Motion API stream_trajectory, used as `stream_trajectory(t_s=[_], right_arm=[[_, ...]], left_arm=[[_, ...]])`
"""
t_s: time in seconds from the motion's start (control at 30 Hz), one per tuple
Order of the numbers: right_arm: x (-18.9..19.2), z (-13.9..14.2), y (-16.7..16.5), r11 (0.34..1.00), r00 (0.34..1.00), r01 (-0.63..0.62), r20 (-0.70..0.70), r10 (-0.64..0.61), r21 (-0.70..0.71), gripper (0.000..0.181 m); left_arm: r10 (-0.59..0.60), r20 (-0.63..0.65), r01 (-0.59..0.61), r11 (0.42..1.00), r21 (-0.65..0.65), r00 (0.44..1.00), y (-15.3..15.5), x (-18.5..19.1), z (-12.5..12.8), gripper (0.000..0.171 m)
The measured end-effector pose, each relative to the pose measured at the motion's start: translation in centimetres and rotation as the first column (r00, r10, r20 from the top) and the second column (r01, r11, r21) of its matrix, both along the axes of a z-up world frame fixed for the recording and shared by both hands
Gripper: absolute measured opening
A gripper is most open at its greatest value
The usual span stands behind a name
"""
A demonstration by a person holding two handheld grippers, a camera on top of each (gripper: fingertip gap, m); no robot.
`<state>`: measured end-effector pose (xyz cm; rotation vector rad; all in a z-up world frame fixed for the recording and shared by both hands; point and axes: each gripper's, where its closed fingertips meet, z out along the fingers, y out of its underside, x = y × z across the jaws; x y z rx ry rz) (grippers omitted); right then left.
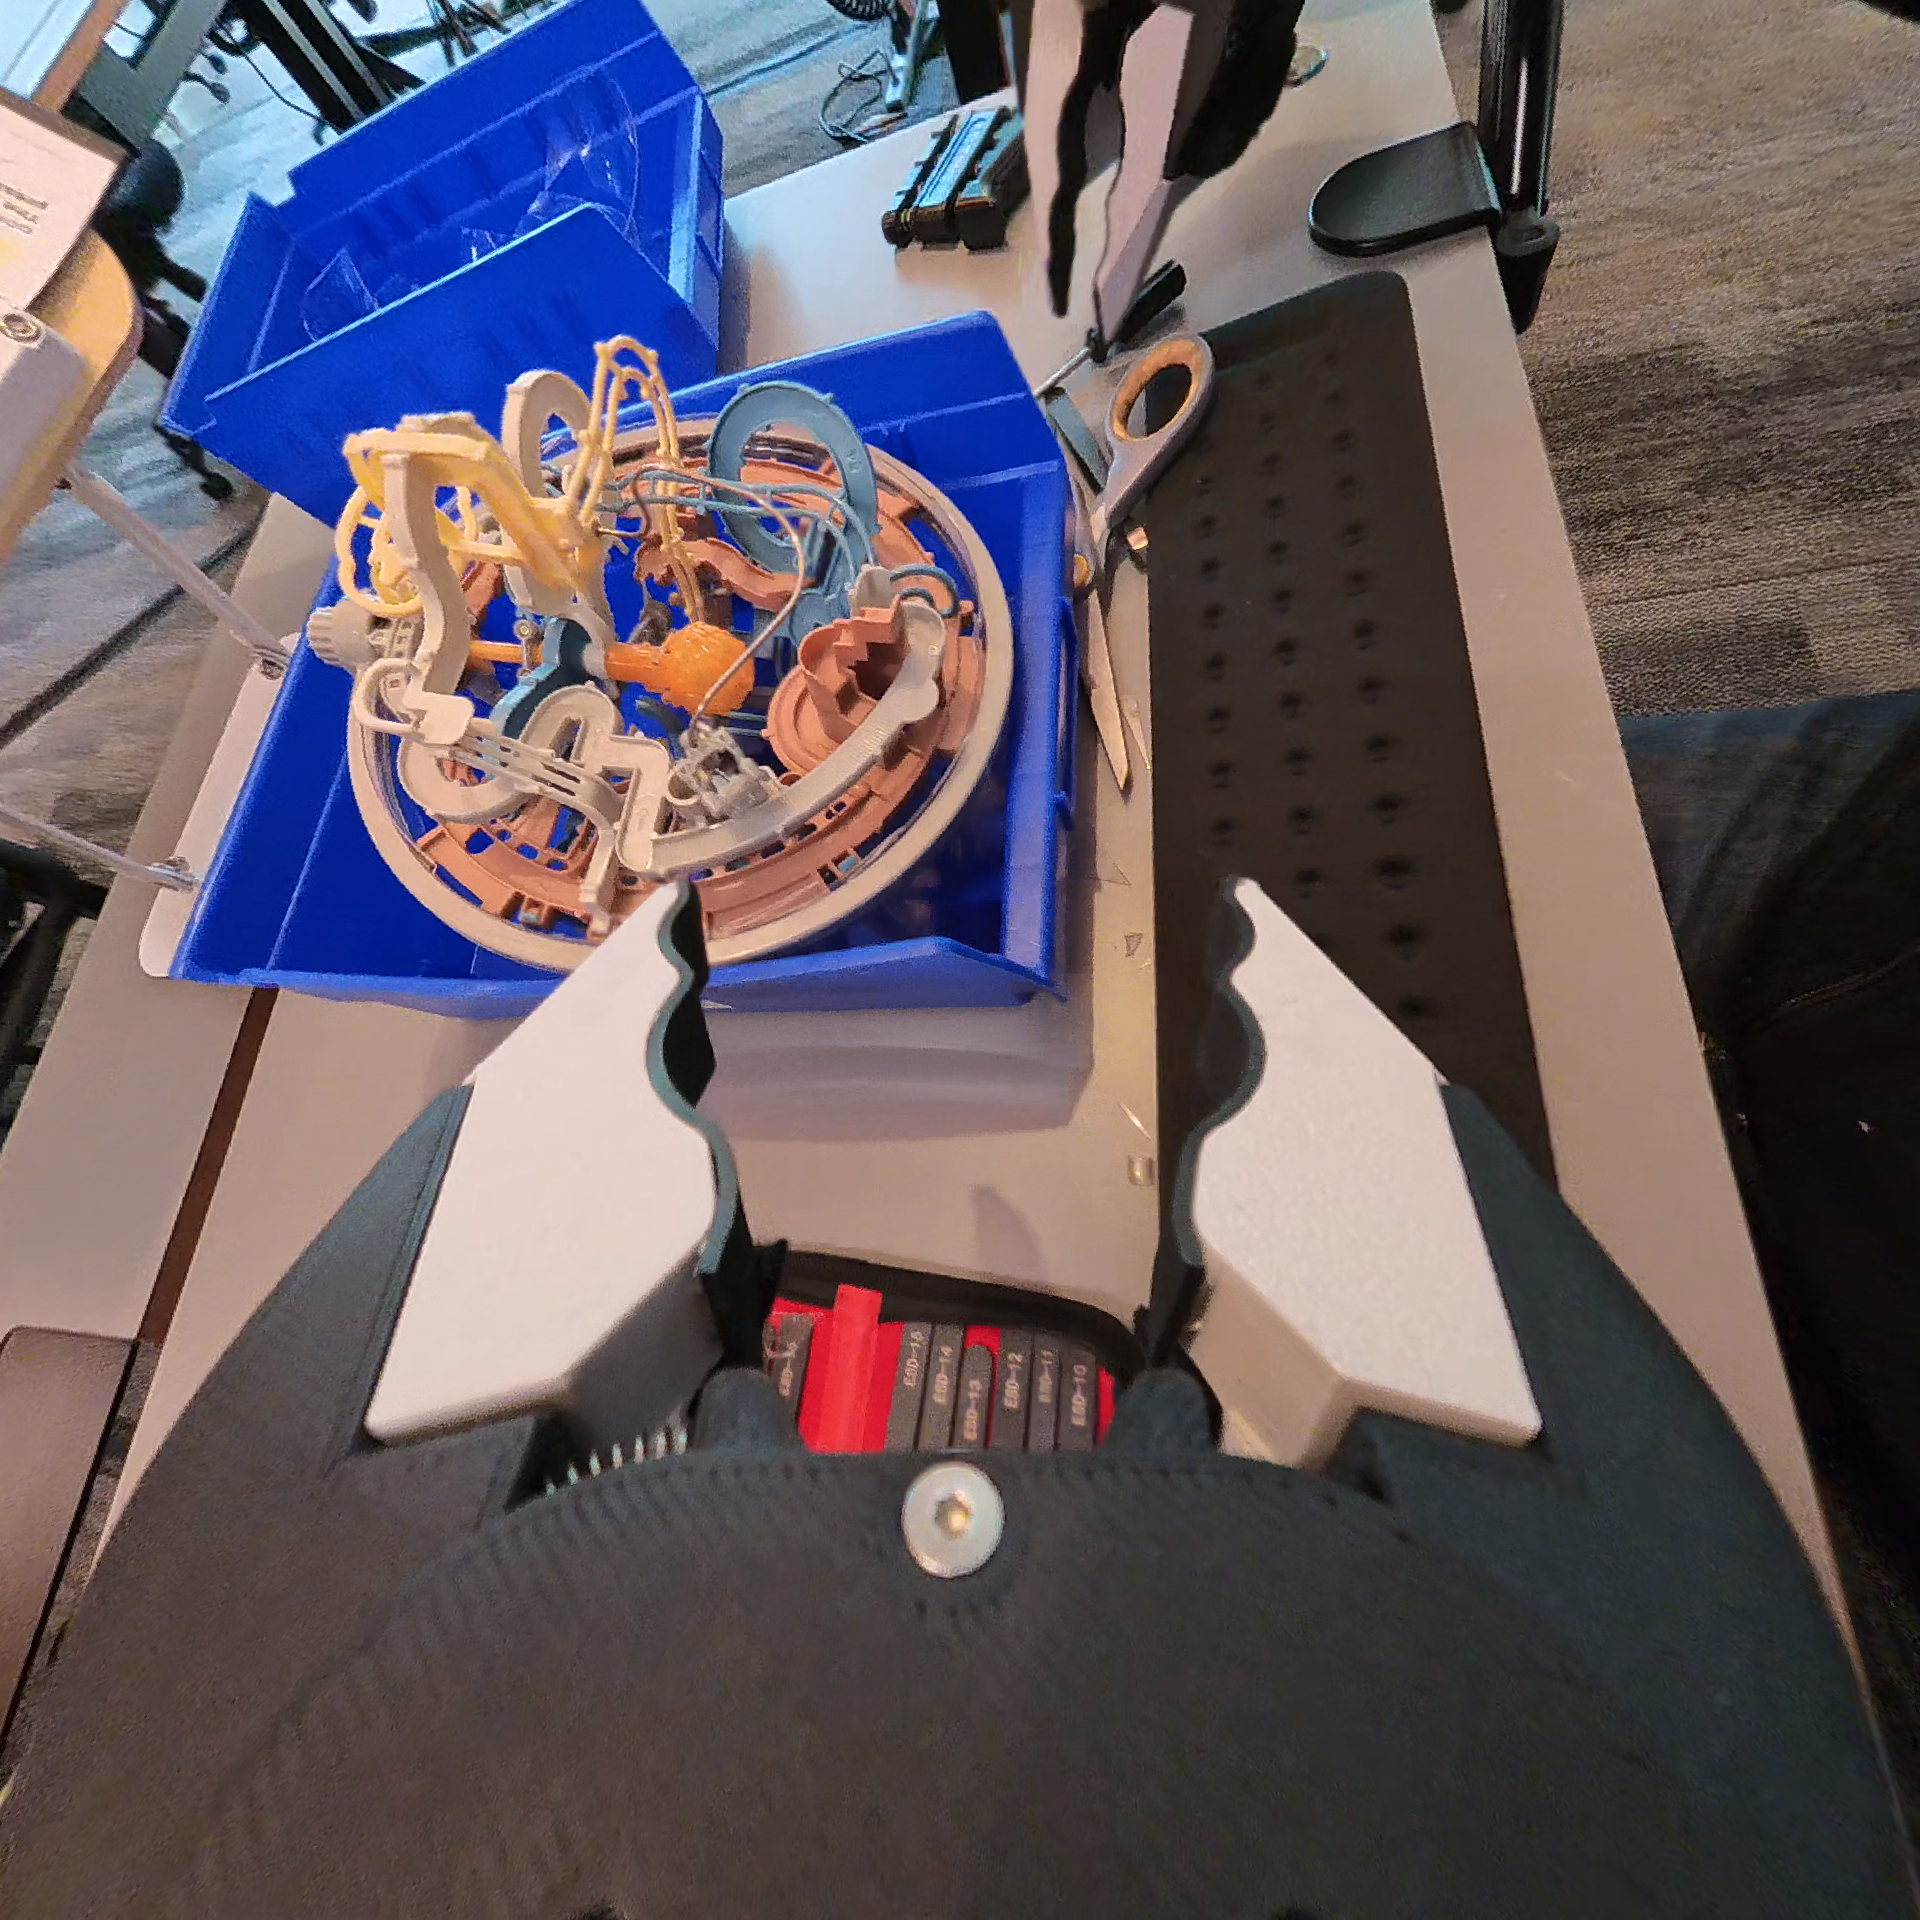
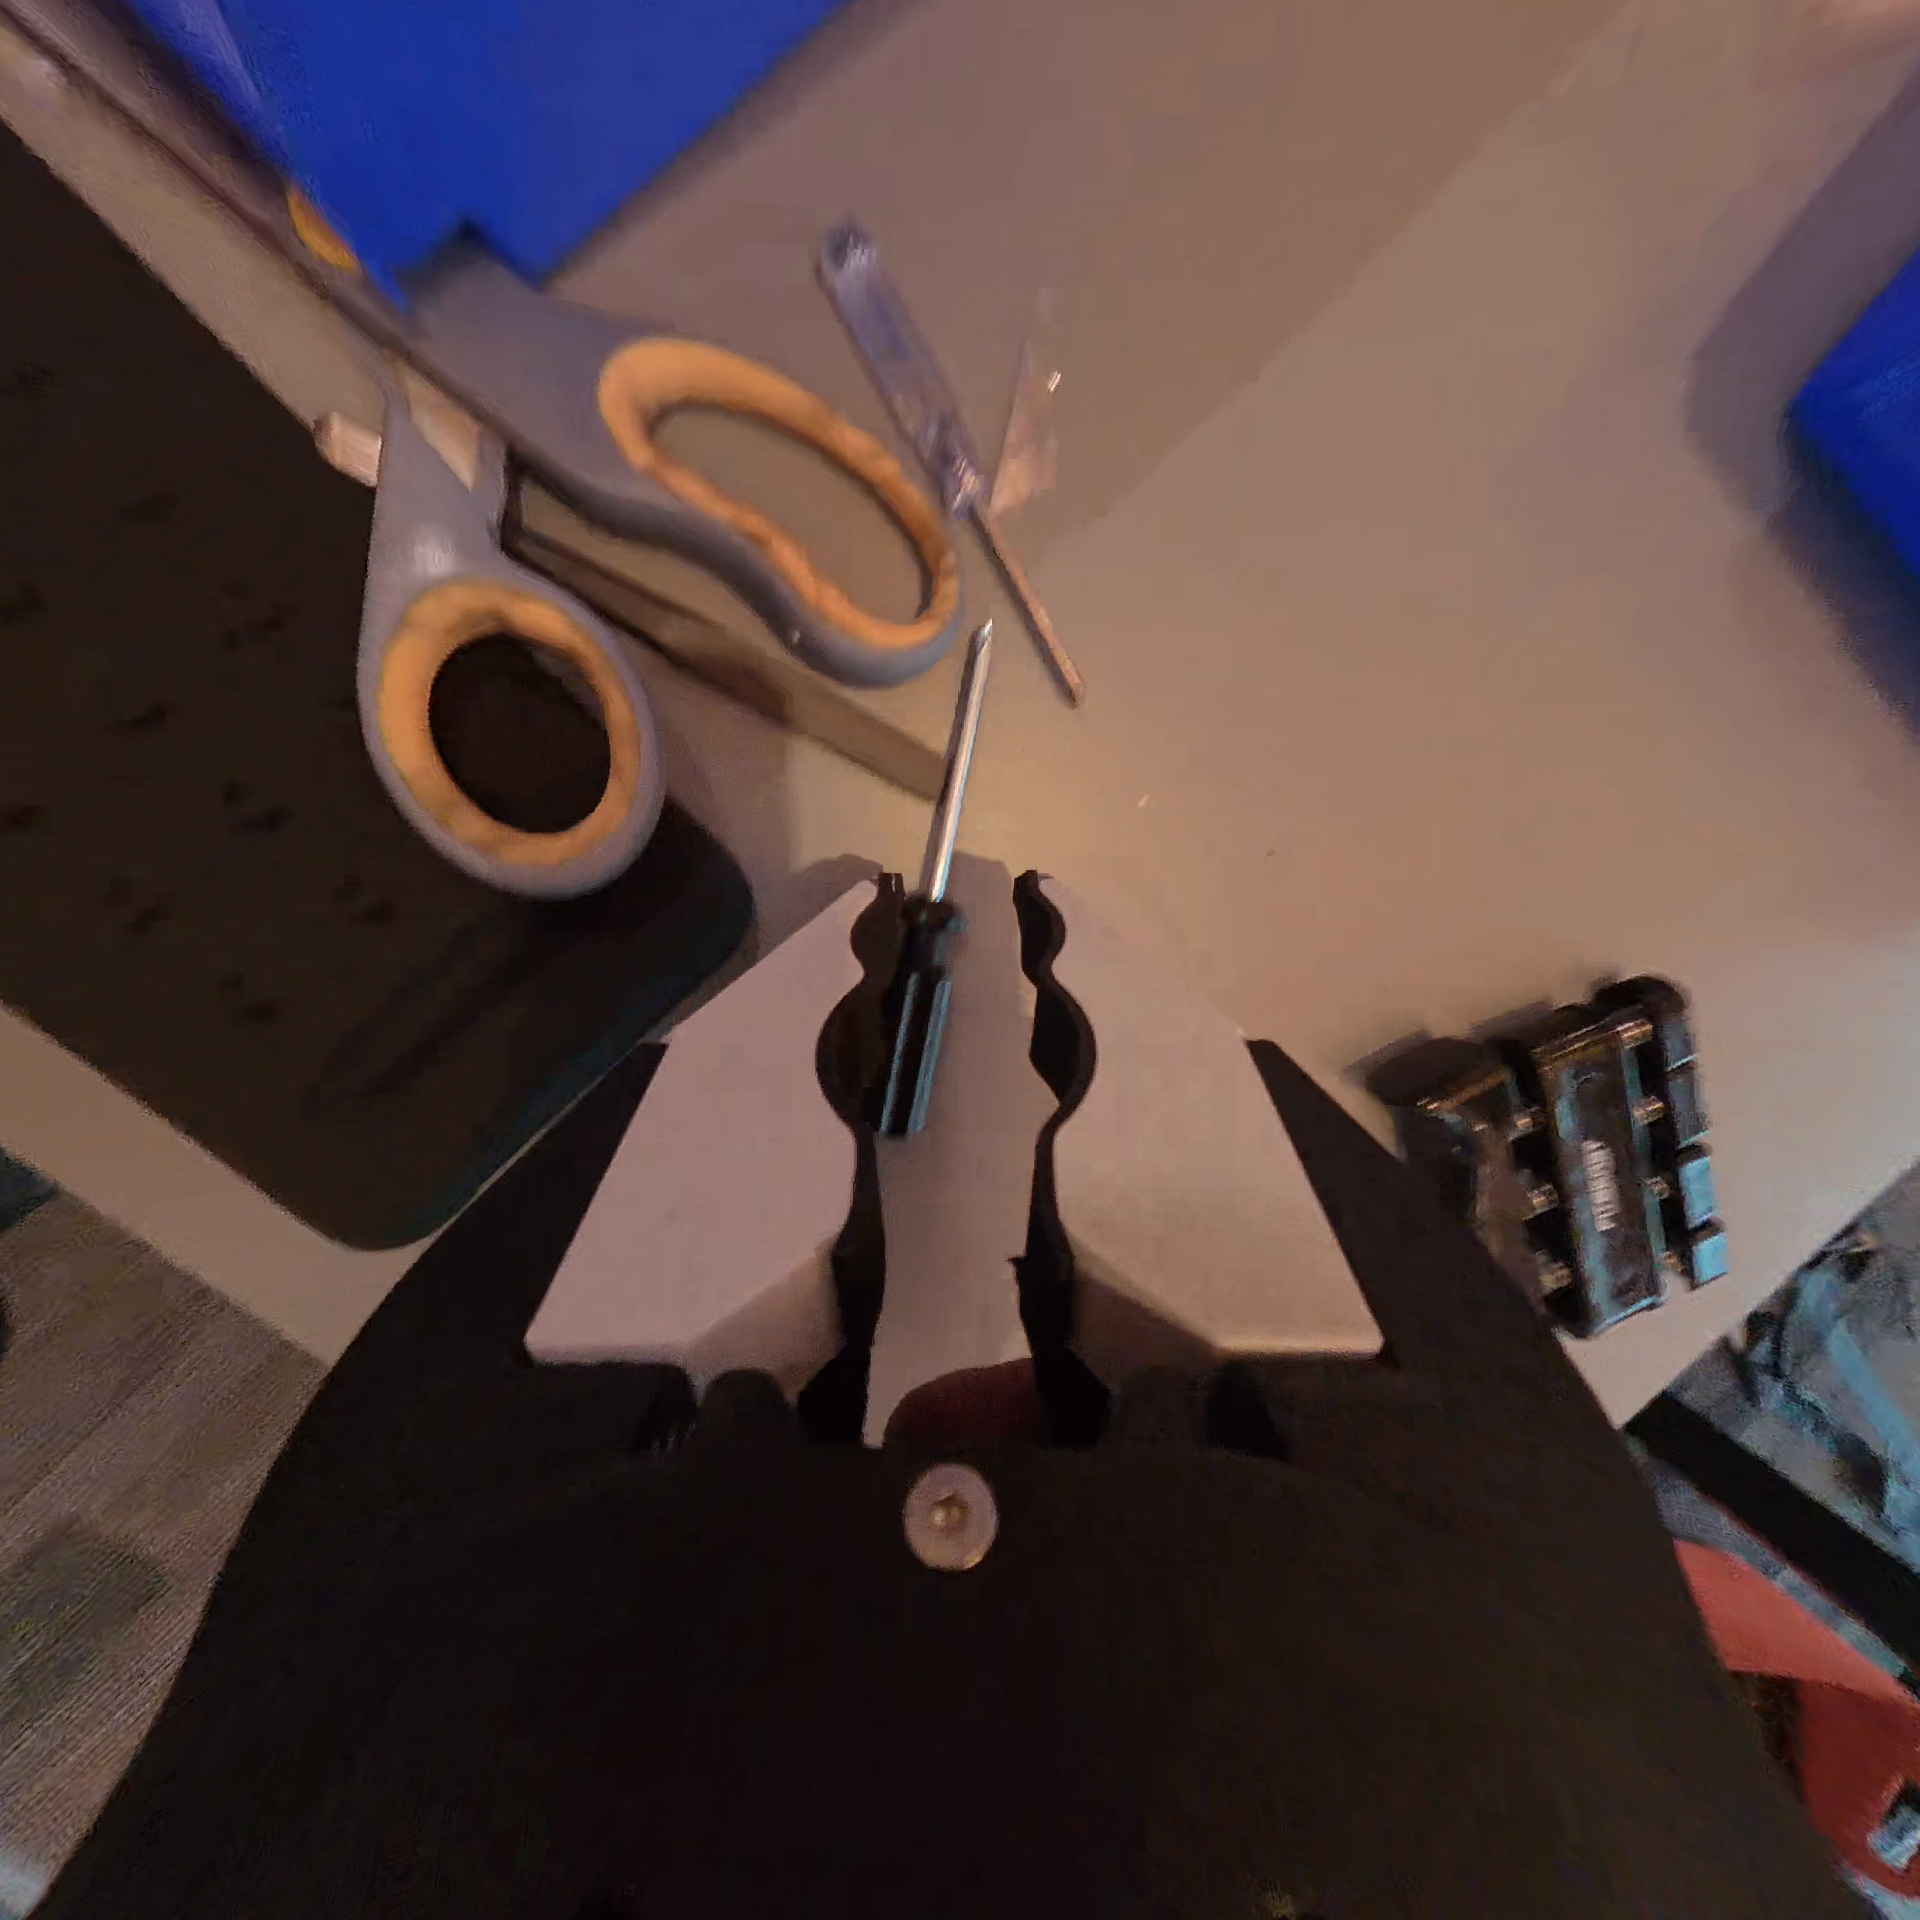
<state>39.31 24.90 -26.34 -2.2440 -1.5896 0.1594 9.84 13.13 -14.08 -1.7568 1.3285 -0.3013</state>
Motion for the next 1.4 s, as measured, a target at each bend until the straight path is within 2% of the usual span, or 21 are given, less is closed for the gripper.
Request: stream_trajectory(t_s=[0.1, 0.2, 0.33, 0.47, 0.57, 0.6, 0.63, 0.67, 0.8, 0.93, 1.1, 1.13, 1.3, 1.4], right_arm=[[1.1, -1.2, -1.4, 0.998, 0.999, 0.036, -0.008, -0.036, -0.044, 0.026], [1.0, -1.4, -1.5, 0.998, 0.995, 0.069, -0.067, -0.069, -0.011, 0.012], [1.6, -0.8, -1.6, 0.994, 0.989, 0.105, -0.106, -0.101, 0.038, 0.011], [2.8, -0.3, -2.1, 0.991, 0.988, 0.13, -0.091, -0.128, 0.026, 0.011], [3.5, -1.2, -3.2, 0.99, 0.987, 0.137, -0.073, -0.14, -0.036, 0.013], [3.4, -1.1, -3.1, 0.99, 0.988, 0.137, -0.073, -0.139, -0.031, 0.021], [3.1, -0.5, -2.6, 0.991, 0.987, 0.135, -0.086, -0.134, 0.0, 0.039], [2.6, 0.2, -2.1, 0.992, 0.988, 0.125, -0.094, -0.122, 0.028, 0.04], [-2.2, 2.8, 1.0, 0.987, 0.989, 0.003, -0.147, 0.02, 0.159, 0.018], [-7.5, 1.6, 2.2, 0.982, 0.967, -0.155, -0.189, 0.173, 0.105, 0.014], [-10.1, -1.0, 3.1, 0.978, 0.964, -0.211, -0.161, 0.209, 0.009, 0.013], [-10.5, -1.3, 3.0, 0.975, 0.962, -0.222, -0.168, 0.217, -0.011, 0.008], [-10.4, -1.2, 3.1, 0.978, 0.966, -0.207, -0.164, 0.202, -0.013, 0.007], [-9.6, 0.6, 3.6, 0.99, 0.964, -0.136, -0.224, 0.141, 0.037, 0.007]], left_arm=[[0.009, 0.028, -0.009, 1.0, 0.004, 1.0, -1.2, -0.3, 0.1, 0.092], [0.003, 0.068, -0.003, 1.0, -0.009, 0.998, -1.6, 0.0, -0.2, 0.091], [-0.015, 0.048, 0.014, 1.0, 0.016, 0.999, -1.7, 1.4, -0.7, 0.09], [-0.033, 0.043, 0.032, 0.999, 0.023, 0.999, -1.7, 2.3, -1.2, 0.09], [-0.034, 0.057, 0.034, 0.999, 0.011, 0.998, -1.4, 2.5, -1.9, 0.089], [-0.035, 0.061, 0.035, 0.999, 0.007, 0.998, -1.3, 2.6, -2.1, 0.089], [-0.037, 0.065, 0.036, 0.999, 0.006, 0.997, -1.2, 2.7, -2.2, 0.089], [-0.038, 0.068, 0.038, 0.999, 0.005, 0.997, -1.1, 2.7, -2.3, 0.089], [-0.04, 0.089, 0.04, 0.999, 0.008, 0.995, -0.8, 3.0, -2.4, 0.089], [-0.03, 0.096, 0.029, 1.0, 0.011, 0.995, -0.8, 2.8, -2.6, 0.088], [-0.013, 0.137, 0.012, 1.0, 0.004, 0.991, -1.1, 1.9, -2.4, 0.087], [-0.009, 0.143, 0.009, 1.0, 0.004, 0.99, -1.0, 1.7, -2.4, 0.087], [-0.002, 0.164, 0.001, 1.0, 0.009, 0.986, -0.7, 1.2, -2.3, 0.086], [0.005, 0.181, -0.009, 1.0, 0.017, 0.983, -0.4, 1.2, -2.0, 0.084]])
